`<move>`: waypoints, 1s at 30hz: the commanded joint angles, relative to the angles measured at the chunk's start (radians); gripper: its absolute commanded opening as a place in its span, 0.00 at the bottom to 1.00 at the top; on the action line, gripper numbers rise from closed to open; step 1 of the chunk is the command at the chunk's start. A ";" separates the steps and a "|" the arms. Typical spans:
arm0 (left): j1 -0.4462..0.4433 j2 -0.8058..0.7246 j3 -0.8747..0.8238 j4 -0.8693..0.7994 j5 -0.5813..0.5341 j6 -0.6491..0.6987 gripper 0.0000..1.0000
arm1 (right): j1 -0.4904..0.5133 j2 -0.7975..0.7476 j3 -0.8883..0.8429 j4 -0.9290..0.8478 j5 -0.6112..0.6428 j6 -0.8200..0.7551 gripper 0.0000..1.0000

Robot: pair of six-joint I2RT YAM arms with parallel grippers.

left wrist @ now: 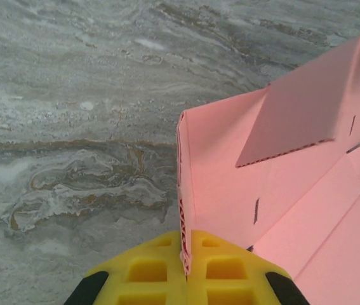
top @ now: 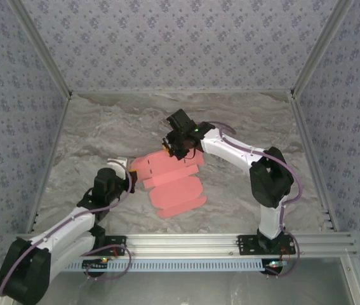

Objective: Fold the paper box

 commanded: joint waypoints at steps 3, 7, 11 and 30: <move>0.002 0.092 0.081 -0.026 -0.006 -0.054 0.55 | -0.004 0.009 -0.013 -0.030 0.046 -0.001 0.11; 0.003 0.131 0.107 -0.056 -0.003 -0.097 0.80 | -0.021 0.016 -0.057 0.015 0.036 -0.002 0.08; 0.007 0.122 0.097 -0.066 0.003 -0.115 0.80 | -0.041 0.024 -0.092 0.134 0.013 -0.090 0.05; 0.094 -0.222 0.049 -0.120 0.139 -0.260 0.89 | -0.107 0.000 -0.275 0.576 -0.325 -0.496 0.08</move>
